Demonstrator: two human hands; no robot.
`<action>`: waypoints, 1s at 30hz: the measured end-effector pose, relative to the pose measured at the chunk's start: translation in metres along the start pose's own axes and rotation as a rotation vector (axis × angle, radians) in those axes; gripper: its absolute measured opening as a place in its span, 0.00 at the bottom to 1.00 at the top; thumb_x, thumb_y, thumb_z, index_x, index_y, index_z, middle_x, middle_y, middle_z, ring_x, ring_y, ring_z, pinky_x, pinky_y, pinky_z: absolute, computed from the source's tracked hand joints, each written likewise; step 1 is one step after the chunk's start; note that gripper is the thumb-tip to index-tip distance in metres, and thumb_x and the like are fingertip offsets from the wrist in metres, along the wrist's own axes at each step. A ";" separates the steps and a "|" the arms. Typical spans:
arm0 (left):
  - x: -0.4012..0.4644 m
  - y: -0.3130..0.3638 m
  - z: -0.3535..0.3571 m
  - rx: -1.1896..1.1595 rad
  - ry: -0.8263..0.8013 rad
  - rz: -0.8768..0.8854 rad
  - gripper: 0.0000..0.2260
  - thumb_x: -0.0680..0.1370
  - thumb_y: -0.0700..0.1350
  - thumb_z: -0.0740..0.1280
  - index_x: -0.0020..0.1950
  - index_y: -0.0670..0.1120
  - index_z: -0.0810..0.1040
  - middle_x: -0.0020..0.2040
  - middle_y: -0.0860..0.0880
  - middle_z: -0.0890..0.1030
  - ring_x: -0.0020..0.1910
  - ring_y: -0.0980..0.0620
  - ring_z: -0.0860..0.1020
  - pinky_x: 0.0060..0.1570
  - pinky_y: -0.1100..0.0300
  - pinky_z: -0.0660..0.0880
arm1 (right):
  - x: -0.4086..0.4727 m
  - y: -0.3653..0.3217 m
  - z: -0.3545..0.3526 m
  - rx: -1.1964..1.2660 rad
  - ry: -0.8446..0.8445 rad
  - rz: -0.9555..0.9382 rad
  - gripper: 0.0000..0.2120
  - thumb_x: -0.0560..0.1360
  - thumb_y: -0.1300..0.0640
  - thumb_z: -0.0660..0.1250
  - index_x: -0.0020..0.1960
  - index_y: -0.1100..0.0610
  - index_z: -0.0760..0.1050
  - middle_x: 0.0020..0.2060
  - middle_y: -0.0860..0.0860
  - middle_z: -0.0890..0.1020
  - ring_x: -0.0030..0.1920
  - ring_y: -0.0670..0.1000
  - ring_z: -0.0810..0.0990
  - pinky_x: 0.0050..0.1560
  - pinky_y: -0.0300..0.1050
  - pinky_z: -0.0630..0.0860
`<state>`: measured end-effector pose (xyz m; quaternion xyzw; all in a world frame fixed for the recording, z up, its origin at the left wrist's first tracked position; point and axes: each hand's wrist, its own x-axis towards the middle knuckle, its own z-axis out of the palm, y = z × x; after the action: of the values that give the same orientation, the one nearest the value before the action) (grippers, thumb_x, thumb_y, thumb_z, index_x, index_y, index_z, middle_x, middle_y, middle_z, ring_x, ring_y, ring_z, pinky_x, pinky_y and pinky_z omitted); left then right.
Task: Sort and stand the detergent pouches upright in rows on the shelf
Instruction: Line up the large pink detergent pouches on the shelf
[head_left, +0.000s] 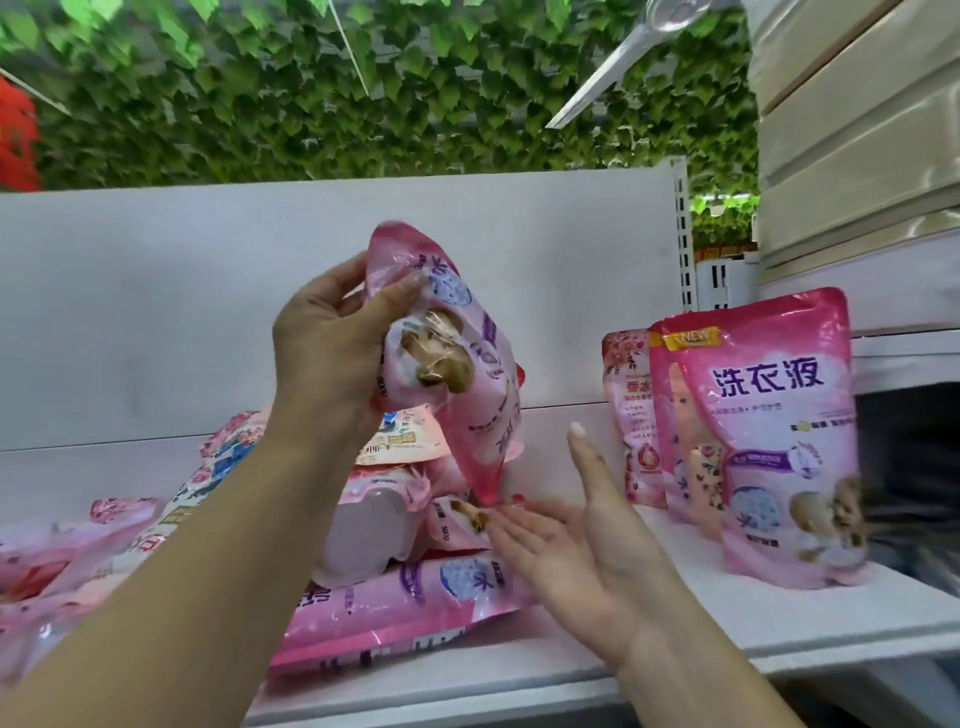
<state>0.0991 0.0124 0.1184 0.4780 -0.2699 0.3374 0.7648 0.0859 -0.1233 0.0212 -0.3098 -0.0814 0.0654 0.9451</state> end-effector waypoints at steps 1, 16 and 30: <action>-0.001 0.000 0.003 -0.013 -0.015 0.023 0.13 0.68 0.34 0.71 0.52 0.40 0.78 0.35 0.49 0.84 0.35 0.51 0.82 0.39 0.54 0.81 | 0.000 0.006 0.005 0.092 -0.077 0.089 0.48 0.63 0.41 0.66 0.71 0.71 0.55 0.66 0.69 0.66 0.65 0.63 0.69 0.63 0.51 0.69; -0.018 -0.024 -0.003 1.052 -0.621 0.034 0.21 0.63 0.65 0.66 0.38 0.47 0.76 0.30 0.52 0.74 0.28 0.60 0.69 0.30 0.67 0.64 | 0.011 -0.093 0.034 -0.344 -0.191 -1.175 0.21 0.66 0.68 0.72 0.53 0.52 0.69 0.47 0.50 0.80 0.48 0.48 0.82 0.48 0.44 0.80; -0.015 -0.105 0.029 1.868 -1.147 -0.383 0.29 0.75 0.65 0.55 0.55 0.41 0.76 0.41 0.46 0.75 0.41 0.49 0.73 0.38 0.60 0.70 | 0.031 -0.082 -0.043 -1.252 0.251 -1.102 0.30 0.71 0.52 0.71 0.68 0.56 0.64 0.48 0.42 0.78 0.49 0.44 0.78 0.53 0.29 0.73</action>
<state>0.1681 -0.0512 0.0611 0.9848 -0.1449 0.0134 -0.0943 0.1309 -0.2085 0.0395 -0.6975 -0.1363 -0.4972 0.4977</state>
